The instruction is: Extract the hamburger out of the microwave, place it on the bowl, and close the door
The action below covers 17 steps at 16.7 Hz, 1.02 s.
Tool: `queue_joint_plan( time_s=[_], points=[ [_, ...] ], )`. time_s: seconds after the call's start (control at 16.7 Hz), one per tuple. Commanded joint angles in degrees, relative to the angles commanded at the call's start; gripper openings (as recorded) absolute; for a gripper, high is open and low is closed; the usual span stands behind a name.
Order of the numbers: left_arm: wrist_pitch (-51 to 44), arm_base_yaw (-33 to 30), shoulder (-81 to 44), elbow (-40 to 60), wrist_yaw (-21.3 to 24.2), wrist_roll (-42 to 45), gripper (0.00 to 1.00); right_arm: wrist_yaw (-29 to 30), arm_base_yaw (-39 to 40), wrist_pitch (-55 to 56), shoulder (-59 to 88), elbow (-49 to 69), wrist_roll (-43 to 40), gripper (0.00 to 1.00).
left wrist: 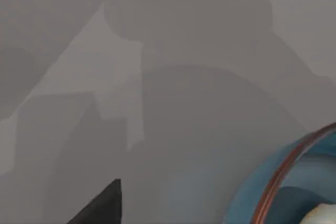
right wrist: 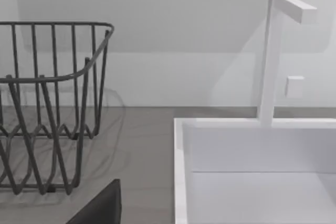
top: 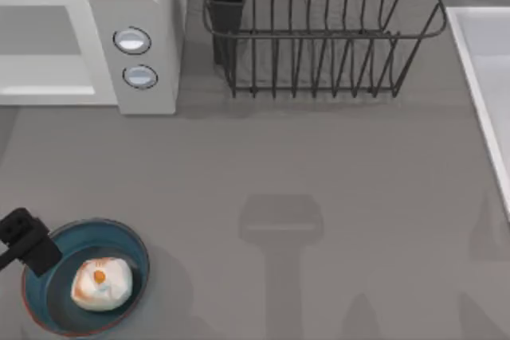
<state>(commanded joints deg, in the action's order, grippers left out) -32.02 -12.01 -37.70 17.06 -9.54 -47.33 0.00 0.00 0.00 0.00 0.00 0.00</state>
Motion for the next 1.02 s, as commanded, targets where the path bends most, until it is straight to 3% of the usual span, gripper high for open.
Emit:
queue_joint_plan(
  time_s=[0.24,0.48,0.66,1.02],
  points=[
    [15.4,6.1,19.3,-9.2,5.2,25.0,1.0,0.0,0.0,0.0,0.0,0.0,0.0,1.0],
    [26.8,10.3,32.3,-14.9,8.3,40.9,1.0,0.0,0.0,0.0,0.0,0.0,0.0,1.0],
    [31.4,11.8,37.1,-16.8,9.4,46.6,1.0,0.0,0.0,0.0,0.0,0.0,0.0,1.0],
    [32.0,12.0,37.7,-17.1,9.5,47.3,1.0,0.0,0.0,0.0,0.0,0.0,0.0,1.0]
  ],
)
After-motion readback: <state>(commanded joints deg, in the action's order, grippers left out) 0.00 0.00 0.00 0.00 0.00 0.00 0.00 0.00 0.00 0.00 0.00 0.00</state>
